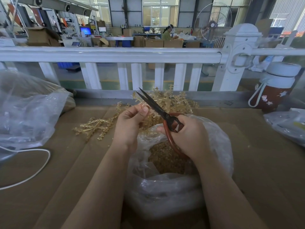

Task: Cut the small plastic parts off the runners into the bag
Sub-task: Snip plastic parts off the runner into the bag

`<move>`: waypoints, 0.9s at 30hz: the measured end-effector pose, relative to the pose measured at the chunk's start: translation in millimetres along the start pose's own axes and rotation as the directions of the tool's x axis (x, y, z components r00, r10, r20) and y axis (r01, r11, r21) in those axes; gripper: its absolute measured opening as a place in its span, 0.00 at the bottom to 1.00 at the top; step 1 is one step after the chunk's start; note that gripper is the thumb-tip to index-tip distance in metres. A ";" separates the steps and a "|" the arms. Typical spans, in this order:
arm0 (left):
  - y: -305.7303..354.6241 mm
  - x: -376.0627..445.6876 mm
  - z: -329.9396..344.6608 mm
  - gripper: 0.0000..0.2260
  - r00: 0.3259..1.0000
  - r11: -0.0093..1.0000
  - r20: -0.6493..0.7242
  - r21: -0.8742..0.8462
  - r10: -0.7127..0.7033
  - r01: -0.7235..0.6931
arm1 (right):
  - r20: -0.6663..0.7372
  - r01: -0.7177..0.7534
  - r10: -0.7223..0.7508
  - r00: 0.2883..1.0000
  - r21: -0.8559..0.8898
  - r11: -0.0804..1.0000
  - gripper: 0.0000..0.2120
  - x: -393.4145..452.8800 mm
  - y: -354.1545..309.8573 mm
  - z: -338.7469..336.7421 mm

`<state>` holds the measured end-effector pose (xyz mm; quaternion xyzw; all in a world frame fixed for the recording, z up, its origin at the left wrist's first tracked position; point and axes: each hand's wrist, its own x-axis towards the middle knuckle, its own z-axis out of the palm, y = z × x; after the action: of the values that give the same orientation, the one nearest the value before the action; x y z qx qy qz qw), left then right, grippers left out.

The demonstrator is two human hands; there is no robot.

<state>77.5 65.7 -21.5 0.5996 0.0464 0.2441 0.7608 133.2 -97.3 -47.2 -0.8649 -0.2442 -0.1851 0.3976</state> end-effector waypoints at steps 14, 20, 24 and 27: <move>-3.8 -6.4 7.8 0.04 0.963 0.971 0.119 0.029 -0.240 0.238 | 0.159 -0.284 0.235 0.959 0.559 0.779 0.07 6.3 -10.5 -2.7; -4.7 -6.1 10.0 0.05 0.977 0.981 0.091 0.039 -0.191 0.188 | 0.152 -0.277 0.233 0.961 0.593 0.756 0.04 4.6 -12.2 -5.4; -4.4 -4.3 9.9 0.04 0.991 0.992 0.062 -0.031 -0.122 0.124 | 0.117 -0.241 0.216 0.969 0.615 0.751 0.04 4.3 -11.4 -5.9; -2.8 -4.6 9.1 0.07 0.993 0.992 0.068 -0.065 -0.101 0.106 | 0.101 -0.213 0.192 0.976 0.610 0.763 0.04 4.0 -10.9 -5.7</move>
<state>77.6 55.2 -22.6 0.5774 0.0445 0.1862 0.7937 129.5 -94.5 -35.1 -0.7115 -0.2031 -0.0369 0.6717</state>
